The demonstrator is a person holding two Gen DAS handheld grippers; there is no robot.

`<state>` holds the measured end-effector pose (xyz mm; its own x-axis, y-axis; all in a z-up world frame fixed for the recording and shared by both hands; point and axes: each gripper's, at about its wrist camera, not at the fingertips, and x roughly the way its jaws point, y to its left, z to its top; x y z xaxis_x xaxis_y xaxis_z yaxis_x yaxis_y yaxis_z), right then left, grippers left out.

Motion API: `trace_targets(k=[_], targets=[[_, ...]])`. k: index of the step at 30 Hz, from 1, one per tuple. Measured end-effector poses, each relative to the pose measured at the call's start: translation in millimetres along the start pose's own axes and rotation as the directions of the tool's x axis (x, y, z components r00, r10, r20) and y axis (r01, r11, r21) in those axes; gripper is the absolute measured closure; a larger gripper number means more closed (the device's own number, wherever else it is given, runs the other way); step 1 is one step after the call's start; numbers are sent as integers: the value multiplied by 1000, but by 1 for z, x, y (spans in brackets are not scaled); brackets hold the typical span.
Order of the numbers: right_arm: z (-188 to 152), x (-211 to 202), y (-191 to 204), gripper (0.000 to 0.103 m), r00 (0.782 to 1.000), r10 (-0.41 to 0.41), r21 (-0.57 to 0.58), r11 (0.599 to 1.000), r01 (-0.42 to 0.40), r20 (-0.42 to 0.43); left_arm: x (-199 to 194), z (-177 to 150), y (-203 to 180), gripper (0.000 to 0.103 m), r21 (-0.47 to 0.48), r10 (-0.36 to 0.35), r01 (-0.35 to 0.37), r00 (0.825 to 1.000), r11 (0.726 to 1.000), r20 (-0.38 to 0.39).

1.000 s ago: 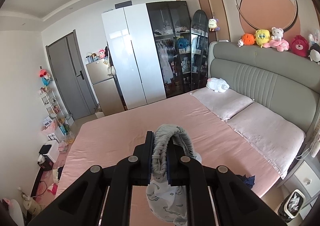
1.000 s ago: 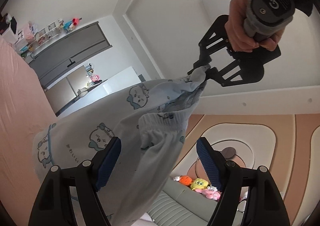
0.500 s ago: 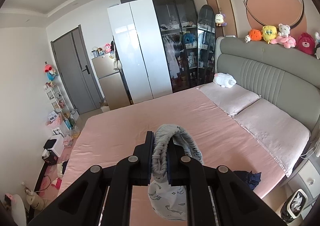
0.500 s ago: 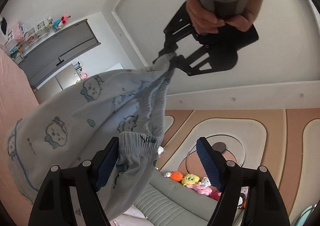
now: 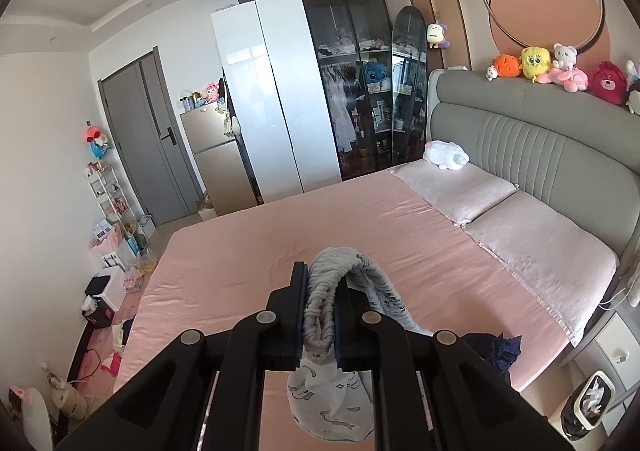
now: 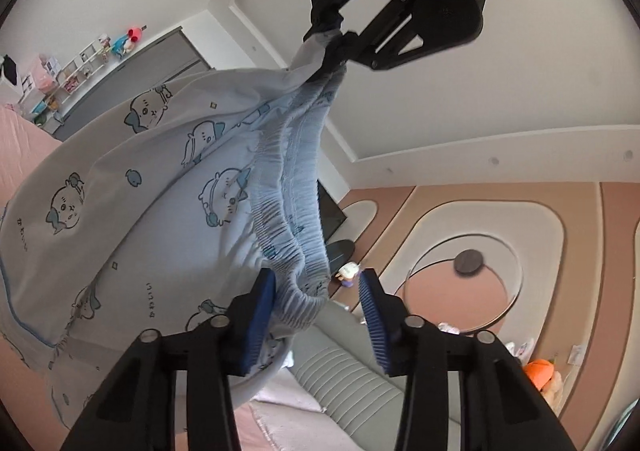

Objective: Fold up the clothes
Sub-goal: 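Close the right gripper on the other corner of the waistband, then lower the stretched garment onto the bed with both grippers, laying it flat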

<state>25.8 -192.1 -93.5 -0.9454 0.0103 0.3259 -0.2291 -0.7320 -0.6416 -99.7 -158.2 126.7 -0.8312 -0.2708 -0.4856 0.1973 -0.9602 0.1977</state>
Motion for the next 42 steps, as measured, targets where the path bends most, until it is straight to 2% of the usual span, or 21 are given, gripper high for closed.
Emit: trace_targets(k=[4, 7, 11, 16, 19, 23, 28, 36, 42], targets=[[-5, 7, -5, 76, 996, 79, 34, 996, -78, -45, 3, -5, 4, 94, 1, -10, 10, 1000, 1000, -12], [-7, 16, -9, 84, 981, 179, 77, 982, -173, -72, 5, -11, 5, 94, 5, -14, 14, 1000, 1000, -17], [-10, 24, -17, 91, 937, 339, 163, 933, -322, -90, 9, -17, 8, 94, 3, -19, 19, 999, 1000, -28], [-17, 33, -19, 92, 884, 451, 218, 881, -420, -120, 14, -27, 13, 94, 17, -15, 15, 999, 1000, -36], [-23, 38, -17, 92, 845, 516, 218, 848, -483, -139, 18, -35, 17, 94, 27, -24, 25, 999, 999, -42], [-23, 49, -18, 92, 815, 563, 210, 821, -531, -137, 25, -45, 25, 94, 26, -27, 28, 998, 999, -54], [-25, 55, -13, 92, 817, 558, 153, 829, -538, -148, 35, -58, 37, 93, 6, -39, 39, 997, 999, -73], [-13, 64, -8, 92, 803, 566, 123, 824, -553, -185, 56, -79, 47, 93, 7, -78, 79, 993, 997, -93], [-11, 80, -7, 92, 770, 601, 126, 799, -588, -214, 79, -94, 58, 93, 0, -102, 102, 987, 995, -122]])
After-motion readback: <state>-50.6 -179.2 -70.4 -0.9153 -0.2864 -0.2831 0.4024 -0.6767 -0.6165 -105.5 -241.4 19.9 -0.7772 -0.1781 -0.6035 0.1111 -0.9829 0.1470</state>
